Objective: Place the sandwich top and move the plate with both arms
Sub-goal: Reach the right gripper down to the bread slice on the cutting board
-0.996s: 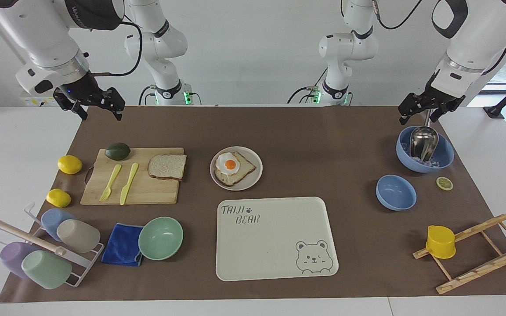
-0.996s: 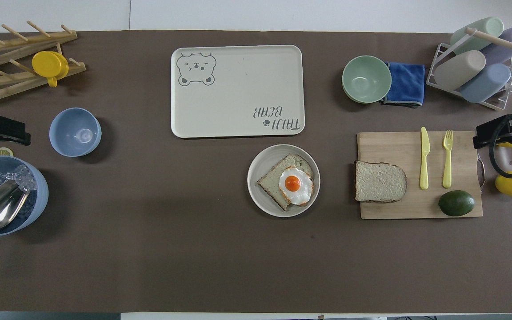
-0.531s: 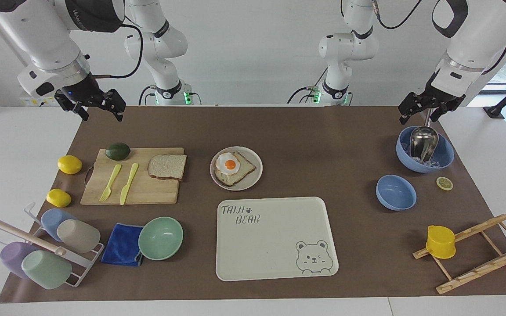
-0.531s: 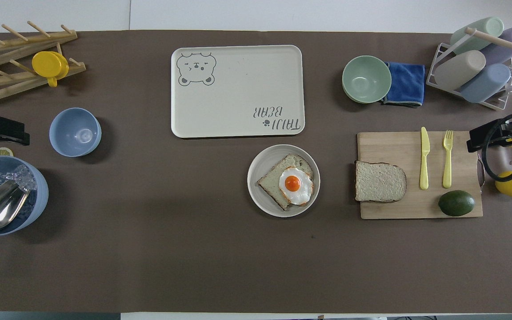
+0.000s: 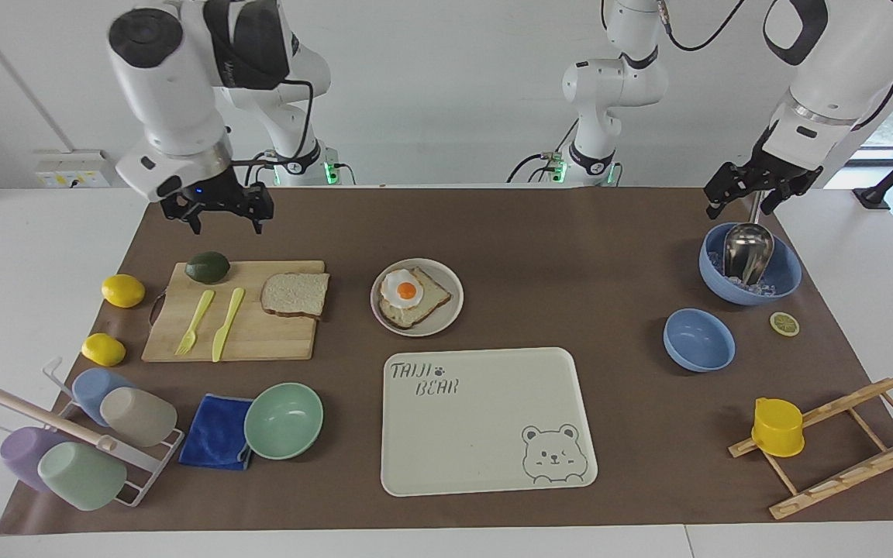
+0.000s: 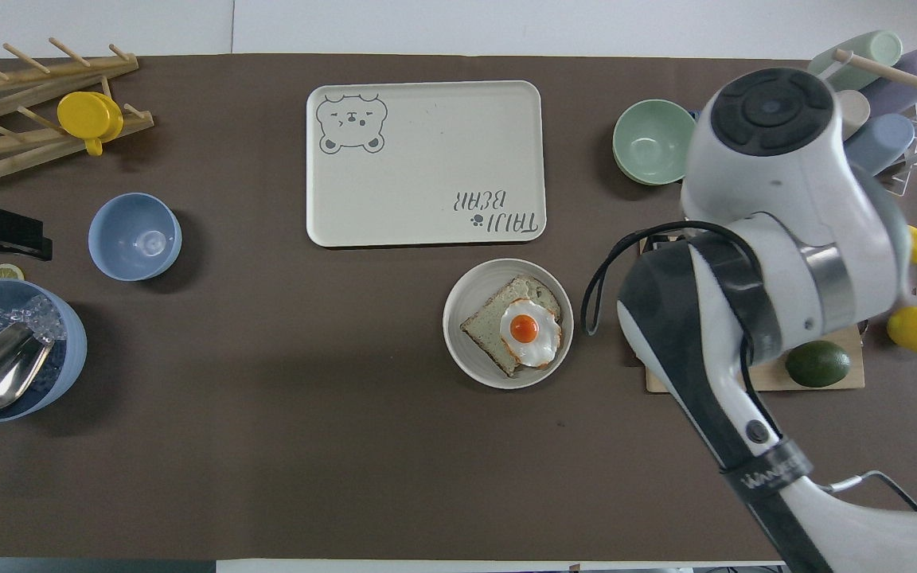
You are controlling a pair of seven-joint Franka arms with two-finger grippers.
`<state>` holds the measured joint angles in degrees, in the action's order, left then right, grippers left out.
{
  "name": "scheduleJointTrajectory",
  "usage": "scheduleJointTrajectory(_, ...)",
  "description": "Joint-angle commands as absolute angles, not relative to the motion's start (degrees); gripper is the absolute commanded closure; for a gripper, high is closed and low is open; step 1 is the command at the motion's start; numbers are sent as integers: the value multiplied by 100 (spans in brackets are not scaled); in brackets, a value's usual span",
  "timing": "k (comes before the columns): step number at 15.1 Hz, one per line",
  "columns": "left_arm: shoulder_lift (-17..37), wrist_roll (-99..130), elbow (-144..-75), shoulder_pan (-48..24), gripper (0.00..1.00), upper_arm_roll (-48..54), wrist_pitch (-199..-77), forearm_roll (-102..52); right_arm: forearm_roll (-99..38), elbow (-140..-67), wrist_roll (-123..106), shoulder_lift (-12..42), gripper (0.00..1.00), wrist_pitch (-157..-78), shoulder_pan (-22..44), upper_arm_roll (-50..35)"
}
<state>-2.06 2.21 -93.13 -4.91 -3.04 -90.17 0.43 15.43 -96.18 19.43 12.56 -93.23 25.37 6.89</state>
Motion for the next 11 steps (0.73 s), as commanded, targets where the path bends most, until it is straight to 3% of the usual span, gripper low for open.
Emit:
scheduleJointTrajectory(1, -264, 220, -9308, -536, 0, -325, -8921, 105, 1898, -9362, 3037, 2080, 0, -9360, 3083, 668)
scheduleJointTrajectory(5, -264, 211, -9308, -527, 0, -325, -8903, 105, 2091, -9439, 3812, 2619, 0, -9571, 3208, 659)
scheduleJointTrajectory(11, -281, 220, -9316, -536, 0, -325, -8877, 105, 2232, -10256, 3920, 2417, 0, -10037, 3182, 668)
